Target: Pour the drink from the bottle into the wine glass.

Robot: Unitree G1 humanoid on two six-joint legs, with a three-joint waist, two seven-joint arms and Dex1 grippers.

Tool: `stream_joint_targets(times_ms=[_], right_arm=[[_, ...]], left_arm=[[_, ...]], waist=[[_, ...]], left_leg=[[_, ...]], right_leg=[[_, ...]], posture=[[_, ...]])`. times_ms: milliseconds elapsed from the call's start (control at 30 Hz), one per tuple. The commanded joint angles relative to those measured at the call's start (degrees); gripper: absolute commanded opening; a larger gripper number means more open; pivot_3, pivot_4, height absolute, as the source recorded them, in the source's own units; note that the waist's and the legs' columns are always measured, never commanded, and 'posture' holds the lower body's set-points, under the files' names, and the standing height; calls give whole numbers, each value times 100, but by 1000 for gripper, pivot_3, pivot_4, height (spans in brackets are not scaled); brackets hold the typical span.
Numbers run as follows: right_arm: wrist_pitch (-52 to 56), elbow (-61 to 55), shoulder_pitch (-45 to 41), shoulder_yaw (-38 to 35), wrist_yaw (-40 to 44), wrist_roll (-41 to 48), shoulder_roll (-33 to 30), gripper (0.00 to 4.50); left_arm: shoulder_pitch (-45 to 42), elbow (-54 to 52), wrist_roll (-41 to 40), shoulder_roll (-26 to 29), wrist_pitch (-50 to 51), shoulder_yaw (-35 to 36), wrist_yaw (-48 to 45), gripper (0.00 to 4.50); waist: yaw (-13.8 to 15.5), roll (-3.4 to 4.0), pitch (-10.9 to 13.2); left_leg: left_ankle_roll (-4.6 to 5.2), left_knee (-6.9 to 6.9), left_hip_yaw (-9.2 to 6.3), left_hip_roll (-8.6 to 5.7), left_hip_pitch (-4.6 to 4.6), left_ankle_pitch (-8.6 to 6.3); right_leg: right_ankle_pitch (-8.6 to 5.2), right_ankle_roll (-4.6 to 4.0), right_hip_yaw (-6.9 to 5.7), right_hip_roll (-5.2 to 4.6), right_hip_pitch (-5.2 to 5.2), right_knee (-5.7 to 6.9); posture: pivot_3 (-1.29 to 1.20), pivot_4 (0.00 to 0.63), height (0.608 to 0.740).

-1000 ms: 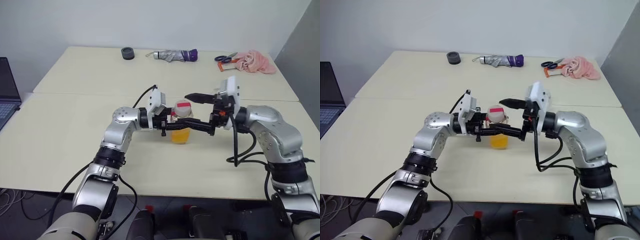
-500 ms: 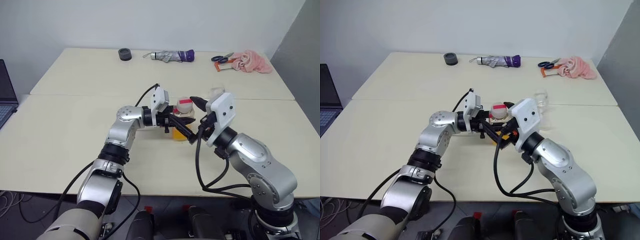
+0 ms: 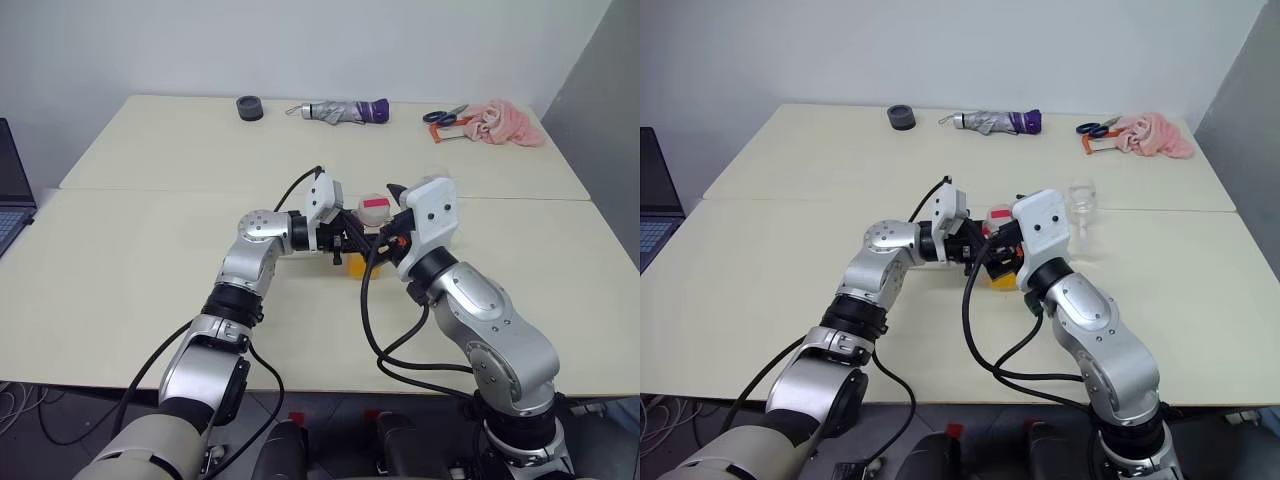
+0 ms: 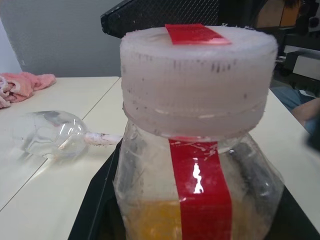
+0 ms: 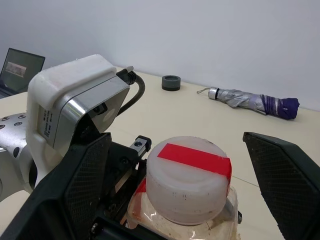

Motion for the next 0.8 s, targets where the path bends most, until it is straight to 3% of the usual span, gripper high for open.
stream_joint_targets(times_ms=[33, 233, 367, 500, 633, 733, 800], right_arm=[[-144, -51, 33, -105, 62, -11, 6, 3948], [-258, -8, 125, -28, 268, 78, -28, 1916], [-665, 116, 165, 13, 531, 140, -59, 1916], [-1231, 402, 70, 92, 1376, 357, -360, 1916], [-1896, 1043, -388, 64, 3223, 933, -1068, 1916], [-2087, 2026, -1208, 116, 5032, 1253, -1839, 1916], [-1759, 2851, -1849, -14, 5775, 1619, -2024, 1916]], left_arm=[[-118, -116, -44, 3, -111, 85, 24, 1799], [-69, -186, -68, 38, -71, 88, -6, 1798], [-33, -240, -97, 102, 9, 83, -96, 1798], [15, -356, -161, 218, 170, 51, -301, 1797], [15, -517, -230, 388, 349, -20, -657, 1796], [-9, -669, -270, 553, 439, -87, -975, 1796], [-10, -767, -282, 627, 472, -99, -1089, 1796]], waist=[[0, 0, 0], [0, 0, 0], [-2, 0, 0], [-6, 0, 0], [-7, 0, 1], [-21, 5, 5], [-30, 5, 6]], left_leg=[[0, 0, 0, 0, 0, 0], [0, 0, 0, 0, 0, 0], [0, 0, 1, 0, 0, 0], [0, 0, 1, 0, 0, 0], [1, 0, 2, -1, 1, 0], [1, 5, 3, -1, 3, -1], [2, 2, 4, -1, 5, -1]], right_leg=[[0, 0, 0, 0, 0, 0], [0, 0, 0, 0, 0, 0], [0, 0, 0, 0, 0, 0], [0, 0, 0, 0, 0, 0], [0, 0, -2, 0, 1, 0], [0, 0, -2, 3, 2, 1], [1, -1, -3, 3, 3, 0]], posture=[[0, 150, 740], [0, 150, 740], [0, 150, 740], [0, 150, 740], [0, 150, 740], [0, 150, 740], [0, 150, 740]])
